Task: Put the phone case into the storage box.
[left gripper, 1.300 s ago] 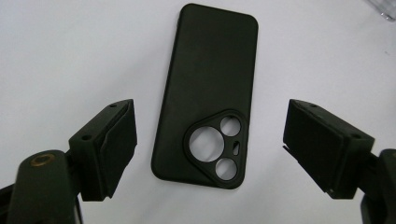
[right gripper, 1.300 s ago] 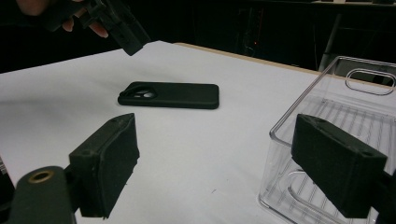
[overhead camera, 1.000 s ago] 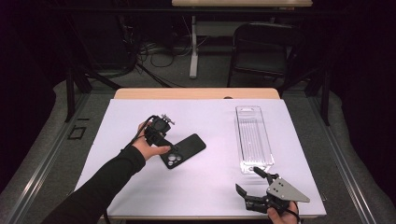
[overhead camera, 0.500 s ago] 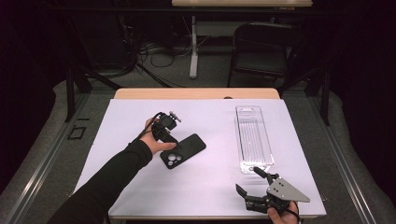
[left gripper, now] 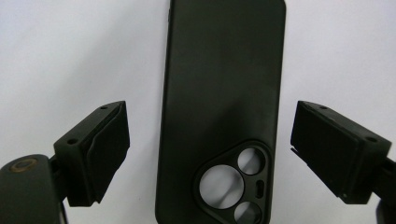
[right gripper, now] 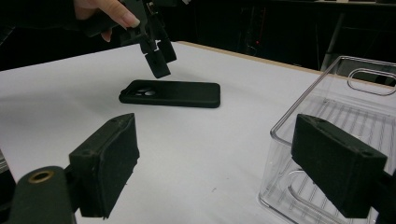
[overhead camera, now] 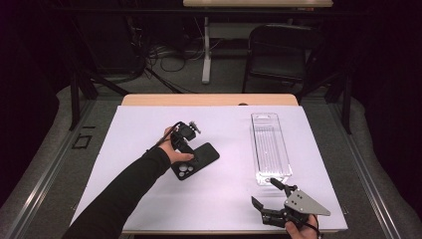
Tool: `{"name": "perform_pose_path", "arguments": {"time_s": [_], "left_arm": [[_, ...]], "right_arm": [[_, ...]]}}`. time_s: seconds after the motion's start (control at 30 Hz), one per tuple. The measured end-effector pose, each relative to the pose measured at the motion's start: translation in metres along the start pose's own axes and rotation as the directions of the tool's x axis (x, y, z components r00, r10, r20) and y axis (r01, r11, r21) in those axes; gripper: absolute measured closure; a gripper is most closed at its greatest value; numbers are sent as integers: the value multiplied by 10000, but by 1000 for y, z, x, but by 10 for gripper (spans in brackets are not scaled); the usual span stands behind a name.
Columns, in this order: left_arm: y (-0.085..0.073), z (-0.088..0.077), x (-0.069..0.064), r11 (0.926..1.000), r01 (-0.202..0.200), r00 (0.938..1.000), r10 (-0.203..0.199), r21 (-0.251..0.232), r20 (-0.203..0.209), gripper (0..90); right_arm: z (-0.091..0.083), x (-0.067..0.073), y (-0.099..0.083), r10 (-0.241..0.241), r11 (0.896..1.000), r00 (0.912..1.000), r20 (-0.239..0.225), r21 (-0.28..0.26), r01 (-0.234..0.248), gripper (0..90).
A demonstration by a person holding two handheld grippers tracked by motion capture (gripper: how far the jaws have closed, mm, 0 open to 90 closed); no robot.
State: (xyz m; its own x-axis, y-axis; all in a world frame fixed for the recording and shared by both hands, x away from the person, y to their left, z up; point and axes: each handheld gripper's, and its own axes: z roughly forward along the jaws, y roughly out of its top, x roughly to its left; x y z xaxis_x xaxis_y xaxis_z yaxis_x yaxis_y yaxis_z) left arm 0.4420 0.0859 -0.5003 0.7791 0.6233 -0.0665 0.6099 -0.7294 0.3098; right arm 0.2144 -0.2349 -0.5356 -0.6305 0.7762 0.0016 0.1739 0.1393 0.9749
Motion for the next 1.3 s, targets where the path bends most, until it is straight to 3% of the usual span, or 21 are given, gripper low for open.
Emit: {"name": "perform_pose_path", "arguments": {"time_s": [0.37, 1.1, 1.3], "left_arm": [[4, 18, -3, 9974, -271, 9996, 267, 661, 72, 60], [8, 38, -7, 9915, -518, 9986, 531, 1191, -75, 23], [9, 40, -7, 9868, -698, 9974, 719, 1460, -98, 23]], "right_arm": [[0, 0, 0, -4, 10000, 10000, -27, -26, 4, 143], [0, 0, 0, -11, 10000, 10000, -58, 21, 12, 143], [0, 0, 0, -17, 10000, 10000, -39, 13, 17, 143]]}}
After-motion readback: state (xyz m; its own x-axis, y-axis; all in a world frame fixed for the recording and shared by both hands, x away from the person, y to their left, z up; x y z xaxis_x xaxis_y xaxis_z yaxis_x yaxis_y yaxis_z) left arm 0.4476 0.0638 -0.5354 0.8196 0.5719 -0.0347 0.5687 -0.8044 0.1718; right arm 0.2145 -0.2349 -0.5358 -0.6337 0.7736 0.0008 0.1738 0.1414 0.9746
